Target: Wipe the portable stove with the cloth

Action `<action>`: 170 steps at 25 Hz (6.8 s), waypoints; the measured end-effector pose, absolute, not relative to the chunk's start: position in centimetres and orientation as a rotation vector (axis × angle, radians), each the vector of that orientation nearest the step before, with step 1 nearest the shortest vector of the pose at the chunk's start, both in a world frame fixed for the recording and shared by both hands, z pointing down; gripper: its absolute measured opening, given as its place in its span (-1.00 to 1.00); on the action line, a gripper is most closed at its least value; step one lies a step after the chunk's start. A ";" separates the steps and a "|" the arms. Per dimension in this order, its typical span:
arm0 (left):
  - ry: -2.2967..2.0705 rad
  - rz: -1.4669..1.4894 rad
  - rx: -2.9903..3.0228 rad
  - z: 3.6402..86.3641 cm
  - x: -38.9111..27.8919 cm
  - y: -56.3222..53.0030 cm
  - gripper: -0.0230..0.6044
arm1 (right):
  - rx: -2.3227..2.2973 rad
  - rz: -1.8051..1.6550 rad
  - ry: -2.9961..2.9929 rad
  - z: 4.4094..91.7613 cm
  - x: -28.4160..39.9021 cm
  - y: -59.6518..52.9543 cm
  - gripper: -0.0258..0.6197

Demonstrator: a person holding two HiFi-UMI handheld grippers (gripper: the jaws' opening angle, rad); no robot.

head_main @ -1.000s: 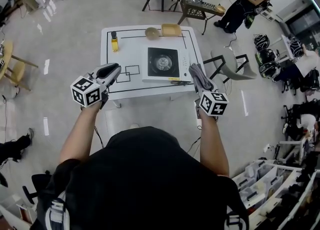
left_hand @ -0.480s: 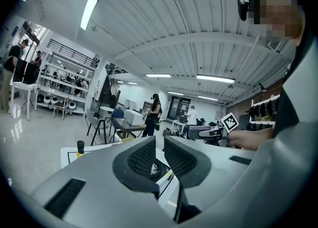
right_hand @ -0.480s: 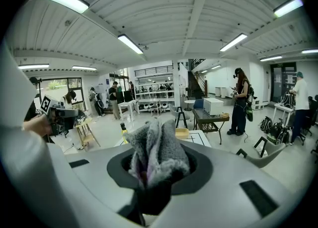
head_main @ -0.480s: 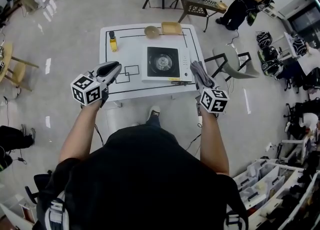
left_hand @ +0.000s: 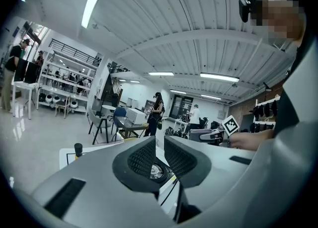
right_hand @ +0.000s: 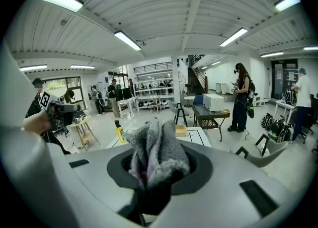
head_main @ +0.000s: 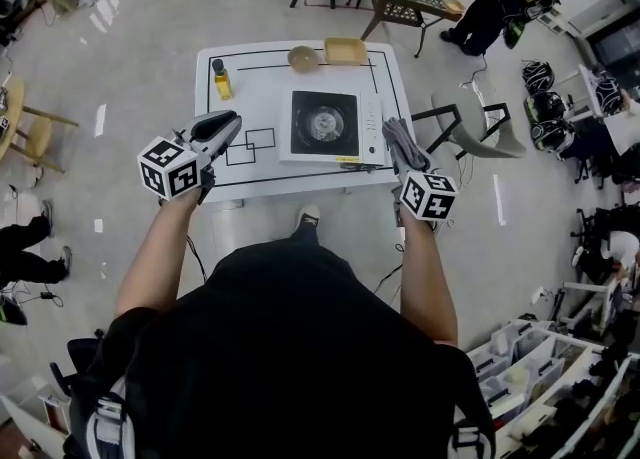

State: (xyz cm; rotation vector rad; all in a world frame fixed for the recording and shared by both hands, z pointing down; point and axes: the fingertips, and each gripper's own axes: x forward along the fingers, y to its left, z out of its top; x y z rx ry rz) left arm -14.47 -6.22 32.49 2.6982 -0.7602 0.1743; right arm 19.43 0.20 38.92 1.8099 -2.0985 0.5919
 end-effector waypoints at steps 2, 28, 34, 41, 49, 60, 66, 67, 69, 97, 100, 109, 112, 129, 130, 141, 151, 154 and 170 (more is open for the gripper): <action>-0.759 0.178 2.692 32.8 -13.8 -7.0 -0.70 | 1.800 0.603 -2.095 39.5 20.0 -0.6 -0.55; -0.712 0.341 2.608 42.2 -9.1 -10.4 -0.70 | 1.530 0.681 -1.910 52.4 21.8 -1.9 -0.55; -0.712 0.424 2.569 47.0 -8.7 -10.3 -0.70 | 1.494 0.632 -1.818 55.9 22.4 -1.3 -0.56; -0.691 0.508 2.519 51.2 -8.2 -9.6 -0.70 | 1.432 0.516 -1.721 58.8 22.8 -1.4 -0.56; -0.651 0.569 2.471 55.0 -6.9 -9.2 -0.70 | 1.309 0.448 -1.651 62.6 21.4 -1.2 -0.56; -0.622 0.639 2.396 60.0 -7.1 -8.3 -0.70 | 1.196 0.491 -1.766 64.2 15.1 -0.9 -0.56; -0.617 0.643 2.370 61.4 -7.4 -7.8 -0.70 | 1.143 0.520 -1.827 64.5 12.0 -1.6 -0.57; -0.617 0.642 2.368 61.6 -7.5 -7.7 -0.69 | 1.135 0.525 -1.837 64.5 11.5 -1.7 -0.57; -0.620 0.639 2.364 61.7 -7.8 -7.6 -0.70 | 1.116 0.529 -1.858 64.6 10.4 -1.8 -0.57; -0.689 0.598 2.285 62.9 -13.8 -5.8 -0.70 | 0.746 0.391 -2.115 63.9 -5.4 -3.0 -0.57; -0.692 0.597 2.269 63.3 -14.2 -5.9 -0.70 | 0.647 0.388 -2.183 62.9 -6.9 -3.5 -0.57; -0.706 0.597 2.214 64.6 -14.9 -6.7 -0.70 | 0.414 0.719 -2.235 63.5 -7.5 -5.8 -0.57; -0.709 0.590 2.204 64.8 -14.8 -7.3 -0.70 | 0.424 0.761 -2.209 64.2 -6.1 -7.6 -0.57; -0.576 0.564 2.187 65.9 -10.0 -10.7 -0.46 | 0.399 0.731 -2.170 65.2 -4.4 -16.7 -0.57; -0.555 0.578 2.192 66.0 -9.6 -10.7 -0.42 | 0.400 0.727 -2.170 65.1 -4.4 -17.4 -0.57; -0.482 0.581 2.189 65.7 -7.3 -12.9 -0.21 | 0.414 0.707 -2.182 64.9 -4.1 -23.7 -0.57; -0.497 0.595 2.151 66.9 -5.0 -15.2 -0.10 | 0.462 0.719 -2.203 65.2 -3.0 -29.4 -0.57; -0.499 0.591 2.134 67.2 -4.5 -15.4 -0.08 | 0.491 0.763 -2.208 65.2 -2.4 -30.7 -0.57; -0.486 0.598 2.094 67.7 -3.4 -16.4 -0.02 | 0.700 0.996 -2.155 65.2 5.5 -33.9 -0.57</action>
